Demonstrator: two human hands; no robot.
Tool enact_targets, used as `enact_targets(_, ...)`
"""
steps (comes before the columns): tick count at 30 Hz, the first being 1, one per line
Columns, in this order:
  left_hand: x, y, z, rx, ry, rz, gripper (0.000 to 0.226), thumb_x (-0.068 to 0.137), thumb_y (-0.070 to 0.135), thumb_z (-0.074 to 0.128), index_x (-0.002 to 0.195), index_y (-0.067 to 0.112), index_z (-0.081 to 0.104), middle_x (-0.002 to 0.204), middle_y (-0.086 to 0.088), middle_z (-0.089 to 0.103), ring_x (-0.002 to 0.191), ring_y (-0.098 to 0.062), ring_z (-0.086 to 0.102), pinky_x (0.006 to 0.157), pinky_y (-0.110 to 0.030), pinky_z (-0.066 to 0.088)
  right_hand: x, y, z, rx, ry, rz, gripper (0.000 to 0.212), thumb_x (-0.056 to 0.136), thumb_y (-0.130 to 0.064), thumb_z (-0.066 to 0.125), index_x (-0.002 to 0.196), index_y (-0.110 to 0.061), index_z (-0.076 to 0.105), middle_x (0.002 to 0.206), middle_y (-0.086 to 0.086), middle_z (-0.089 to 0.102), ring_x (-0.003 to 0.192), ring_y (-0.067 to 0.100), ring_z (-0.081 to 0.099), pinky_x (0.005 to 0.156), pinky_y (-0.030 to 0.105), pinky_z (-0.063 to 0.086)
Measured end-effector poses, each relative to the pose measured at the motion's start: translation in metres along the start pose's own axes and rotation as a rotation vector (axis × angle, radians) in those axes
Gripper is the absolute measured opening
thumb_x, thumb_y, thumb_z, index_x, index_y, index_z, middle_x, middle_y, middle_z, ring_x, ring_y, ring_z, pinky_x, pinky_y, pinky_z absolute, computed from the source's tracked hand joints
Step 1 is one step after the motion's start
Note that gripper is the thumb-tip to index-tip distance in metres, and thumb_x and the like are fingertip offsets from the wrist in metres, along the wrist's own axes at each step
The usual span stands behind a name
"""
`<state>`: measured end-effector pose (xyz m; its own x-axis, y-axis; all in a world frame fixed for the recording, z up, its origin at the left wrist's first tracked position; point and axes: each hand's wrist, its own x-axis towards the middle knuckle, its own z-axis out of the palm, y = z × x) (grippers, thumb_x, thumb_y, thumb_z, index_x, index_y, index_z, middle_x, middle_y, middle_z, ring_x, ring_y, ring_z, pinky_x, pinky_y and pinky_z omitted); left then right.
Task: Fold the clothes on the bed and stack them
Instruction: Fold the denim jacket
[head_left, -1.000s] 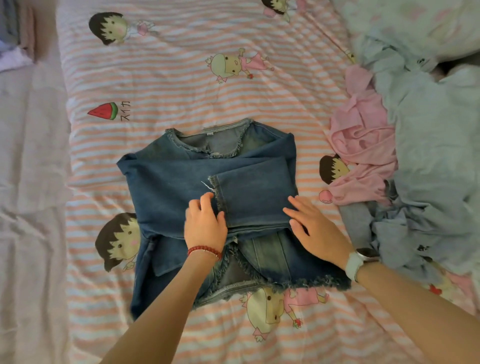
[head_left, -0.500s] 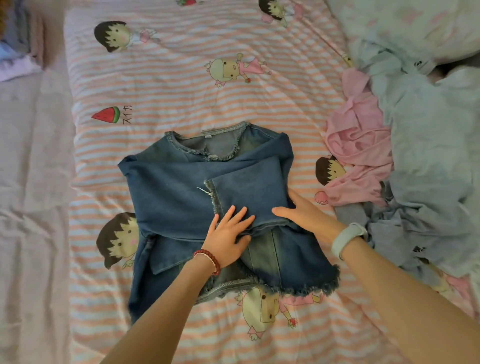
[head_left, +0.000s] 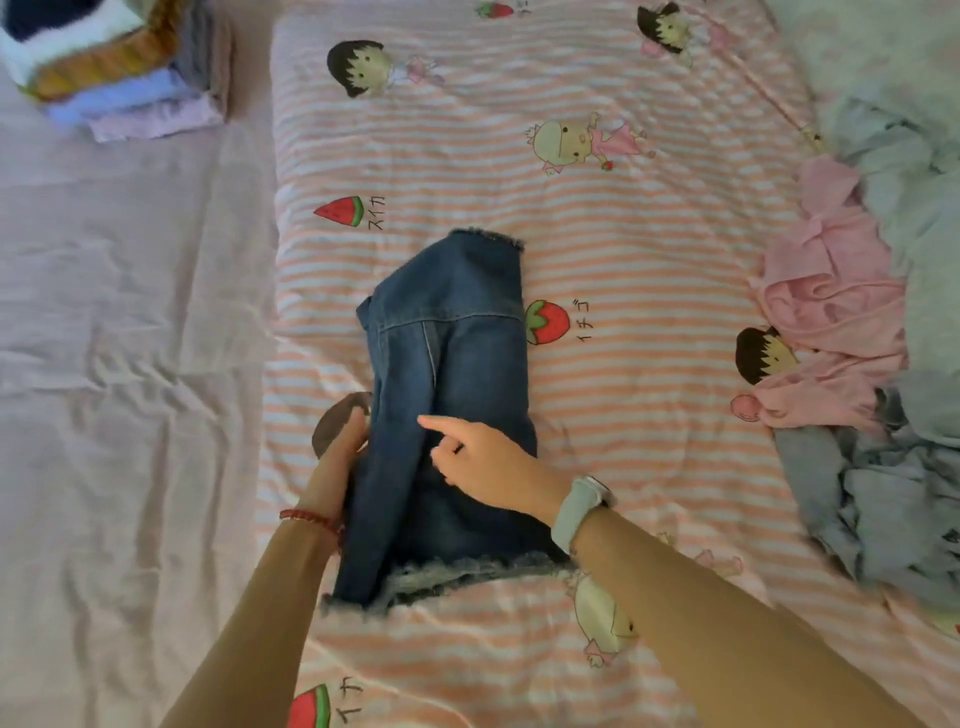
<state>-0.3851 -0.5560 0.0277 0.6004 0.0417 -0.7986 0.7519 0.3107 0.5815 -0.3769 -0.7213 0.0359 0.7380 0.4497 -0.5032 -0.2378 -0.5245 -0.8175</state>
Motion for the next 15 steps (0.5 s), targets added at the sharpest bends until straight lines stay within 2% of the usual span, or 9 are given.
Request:
enact_targets(1,0.003,-0.002,0.002,0.082,0.027,0.025,0.039,0.092,0.043,0.047,0.093,0.012,0.071,0.094,-0.007,0.066,0.083,-0.014,0.064,0.072,-0.024,0.051,-0.005,0.008,0.002,-0.041,0.142,-0.043,0.038,0.096,-0.014,0.041,0.133,-0.017,0.048,0.086,0.008,0.058,0.075,0.021,0.058,0.069,0.034,0.045)
enact_targets(3,0.011,-0.007,0.008,0.377,0.083,0.185,0.028,0.09,0.034,0.056,0.103,0.011,0.063,0.101,-0.005,0.066,0.091,-0.017,0.06,0.083,-0.031,0.048,-0.013,0.021,0.001,-0.287,0.508,-0.183,0.029,0.091,-0.009,0.046,0.114,-0.012,0.064,0.091,0.006,0.059,0.077,0.021,0.056,0.066,0.036,0.045)
enact_targets(5,0.015,-0.01,0.014,0.688,0.183,0.383,0.021,0.093,0.026,0.053,0.104,0.01,0.06,0.098,-0.004,0.064,0.089,-0.017,0.057,0.079,-0.027,0.042,-0.015,0.029,-0.005,-0.53,0.709,-0.231,0.031,0.087,-0.012,0.05,0.114,-0.011,0.065,0.099,0.01,0.061,0.089,0.03,0.058,0.069,0.042,0.047)
enact_targets(7,0.014,-0.013,0.014,0.772,0.216,0.501,0.02,0.096,0.02,0.044,0.096,0.008,0.06,0.084,-0.004,0.062,0.078,-0.016,0.054,0.067,-0.024,0.037,-0.009,0.03,-0.01,-0.658,0.608,-0.137,0.042,0.092,-0.023,0.046,0.134,-0.018,0.049,0.13,0.013,0.051,0.12,0.034,0.045,0.092,0.05,0.039)
enact_targets(9,0.012,-0.017,0.005,0.68,0.229,0.478,0.023,0.098,0.017,0.04,0.087,0.009,0.06,0.077,-0.001,0.06,0.074,-0.015,0.054,0.066,-0.025,0.038,-0.002,0.032,-0.01,-0.794,0.42,-0.089,0.053,0.096,-0.037,0.037,0.146,-0.027,0.025,0.153,0.006,0.024,0.141,0.029,0.016,0.109,0.054,0.017)
enact_targets(10,0.013,-0.018,-0.002,0.621,0.248,0.428,0.024,0.097,0.017,0.041,0.086,0.01,0.061,0.079,-0.002,0.061,0.077,-0.017,0.054,0.071,-0.027,0.041,0.002,0.033,-0.009,-0.868,0.346,-0.104,0.056,0.096,-0.042,0.034,0.148,-0.031,0.016,0.156,0.002,0.013,0.144,0.028,0.005,0.11,0.055,0.01)
enact_targets(12,0.012,-0.019,-0.014,0.61,0.29,0.35,0.025,0.097,0.016,0.041,0.091,0.011,0.065,0.088,-0.004,0.062,0.086,-0.02,0.055,0.08,-0.034,0.043,0.009,0.037,-0.008,-0.973,0.223,-0.1,0.059,0.095,-0.049,0.031,0.148,-0.035,0.008,0.158,0.0,-0.001,0.143,0.029,-0.008,0.111,0.057,0.006)
enact_targets(14,0.009,-0.02,-0.023,0.679,0.325,0.357,0.026,0.096,0.014,0.042,0.104,0.011,0.066,0.095,0.002,0.06,0.089,-0.015,0.054,0.082,-0.031,0.045,0.008,0.041,-0.011,-0.938,0.238,-0.05,0.064,0.094,-0.05,0.035,0.148,-0.032,0.007,0.157,0.003,-0.004,0.143,0.029,-0.008,0.112,0.056,0.009)
enact_targets(15,0.008,-0.022,-0.026,0.676,0.345,0.389,0.024,0.095,0.016,0.044,0.105,0.012,0.065,0.093,0.007,0.06,0.086,-0.011,0.055,0.076,-0.026,0.044,0.002,0.043,-0.011,-0.844,0.314,-0.02,0.067,0.093,-0.049,0.041,0.148,-0.028,0.011,0.157,0.007,0.001,0.143,0.03,-0.001,0.113,0.053,0.014)
